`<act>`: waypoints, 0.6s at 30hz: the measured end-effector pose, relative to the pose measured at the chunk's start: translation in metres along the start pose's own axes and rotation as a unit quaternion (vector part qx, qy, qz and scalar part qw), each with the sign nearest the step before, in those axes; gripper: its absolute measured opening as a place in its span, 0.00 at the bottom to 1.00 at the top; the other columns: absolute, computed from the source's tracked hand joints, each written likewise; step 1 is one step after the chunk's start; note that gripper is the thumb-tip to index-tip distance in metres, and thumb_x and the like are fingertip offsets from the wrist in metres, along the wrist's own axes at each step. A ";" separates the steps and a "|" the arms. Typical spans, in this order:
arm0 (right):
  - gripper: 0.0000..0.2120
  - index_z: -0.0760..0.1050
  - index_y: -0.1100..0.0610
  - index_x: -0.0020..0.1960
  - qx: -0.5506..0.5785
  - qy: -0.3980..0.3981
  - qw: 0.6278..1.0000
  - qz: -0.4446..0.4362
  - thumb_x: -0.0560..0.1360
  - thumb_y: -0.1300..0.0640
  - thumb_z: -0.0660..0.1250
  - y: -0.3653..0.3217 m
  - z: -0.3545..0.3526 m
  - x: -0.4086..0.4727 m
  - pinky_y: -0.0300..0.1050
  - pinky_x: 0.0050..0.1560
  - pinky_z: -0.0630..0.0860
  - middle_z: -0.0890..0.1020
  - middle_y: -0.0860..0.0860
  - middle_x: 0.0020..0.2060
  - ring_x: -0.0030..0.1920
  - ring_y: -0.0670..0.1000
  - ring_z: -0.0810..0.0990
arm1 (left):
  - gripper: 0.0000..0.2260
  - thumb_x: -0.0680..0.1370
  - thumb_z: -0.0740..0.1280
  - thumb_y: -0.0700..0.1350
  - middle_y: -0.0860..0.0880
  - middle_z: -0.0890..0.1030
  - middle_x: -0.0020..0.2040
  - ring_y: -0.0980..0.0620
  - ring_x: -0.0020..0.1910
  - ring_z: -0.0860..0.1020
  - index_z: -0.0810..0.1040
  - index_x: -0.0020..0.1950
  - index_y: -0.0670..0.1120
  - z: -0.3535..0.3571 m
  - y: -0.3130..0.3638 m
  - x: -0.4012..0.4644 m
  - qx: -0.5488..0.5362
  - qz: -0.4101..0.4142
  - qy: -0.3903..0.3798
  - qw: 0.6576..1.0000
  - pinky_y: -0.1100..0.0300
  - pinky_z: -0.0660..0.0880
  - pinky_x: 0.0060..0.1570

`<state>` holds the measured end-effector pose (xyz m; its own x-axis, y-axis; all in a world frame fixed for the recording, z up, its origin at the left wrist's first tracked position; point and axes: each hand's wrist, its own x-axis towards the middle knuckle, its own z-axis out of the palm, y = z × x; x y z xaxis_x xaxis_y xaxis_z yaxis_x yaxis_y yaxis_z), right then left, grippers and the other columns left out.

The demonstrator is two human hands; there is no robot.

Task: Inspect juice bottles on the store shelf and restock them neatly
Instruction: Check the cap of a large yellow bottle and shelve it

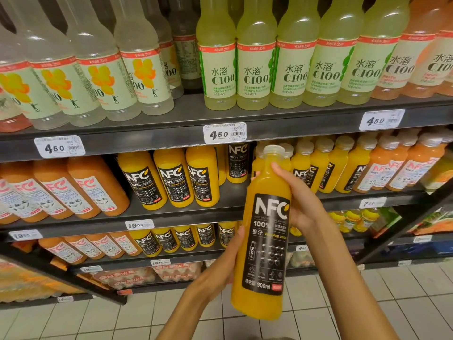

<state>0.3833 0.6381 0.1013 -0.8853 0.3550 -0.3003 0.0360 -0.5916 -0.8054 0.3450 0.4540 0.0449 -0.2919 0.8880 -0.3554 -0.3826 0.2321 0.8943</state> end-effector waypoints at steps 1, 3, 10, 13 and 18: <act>0.23 0.79 0.57 0.57 -0.007 0.011 1.000 0.017 0.68 0.45 0.72 -0.001 0.000 0.002 0.50 0.44 0.81 0.84 0.55 0.47 0.46 0.54 0.84 | 0.32 0.60 0.63 0.76 0.54 0.80 0.60 0.53 0.61 0.77 0.70 0.62 0.66 0.003 -0.003 0.001 -0.046 0.003 0.001 0.999 0.51 0.75 0.60; 0.23 0.80 0.56 0.56 -0.021 0.017 0.999 0.037 0.66 0.45 0.73 -0.001 0.001 0.005 0.48 0.41 0.81 0.85 0.54 0.45 0.42 0.53 0.85 | 0.33 0.64 0.66 0.72 0.46 0.79 0.62 0.46 0.62 0.77 0.72 0.65 0.58 0.009 -0.006 0.004 -0.131 0.000 0.011 0.991 0.52 0.77 0.56; 0.17 0.78 0.56 0.53 -0.065 0.019 0.997 0.035 0.72 0.45 0.69 0.007 0.002 0.021 0.44 0.37 0.81 0.86 0.55 0.42 0.40 0.52 0.85 | 0.28 0.73 0.60 0.66 0.42 0.80 0.60 0.43 0.59 0.79 0.73 0.66 0.51 0.009 -0.006 0.003 -0.219 -0.012 0.061 0.974 0.51 0.78 0.51; 0.17 0.78 0.58 0.51 -0.102 0.015 0.994 0.044 0.74 0.44 0.67 0.008 0.003 0.026 0.43 0.36 0.80 0.86 0.56 0.41 0.40 0.53 0.85 | 0.27 0.72 0.59 0.64 0.43 0.81 0.59 0.44 0.58 0.79 0.71 0.67 0.52 0.008 -0.001 -0.003 -0.215 -0.011 0.058 0.975 0.50 0.79 0.49; 0.24 0.79 0.58 0.49 -0.108 0.018 0.990 0.089 0.62 0.41 0.73 0.016 0.000 0.030 0.46 0.39 0.81 0.86 0.56 0.41 0.40 0.53 0.85 | 0.27 0.75 0.55 0.64 0.43 0.81 0.59 0.45 0.58 0.80 0.70 0.68 0.50 0.003 0.005 -0.009 -0.215 -0.007 0.046 0.976 0.53 0.80 0.47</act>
<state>0.3576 0.6392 0.0800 -0.8388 0.2876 -0.4622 0.2911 -0.4805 -0.8273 0.3483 0.4481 0.0536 -0.3533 0.8419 -0.4080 -0.7135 0.0396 0.6995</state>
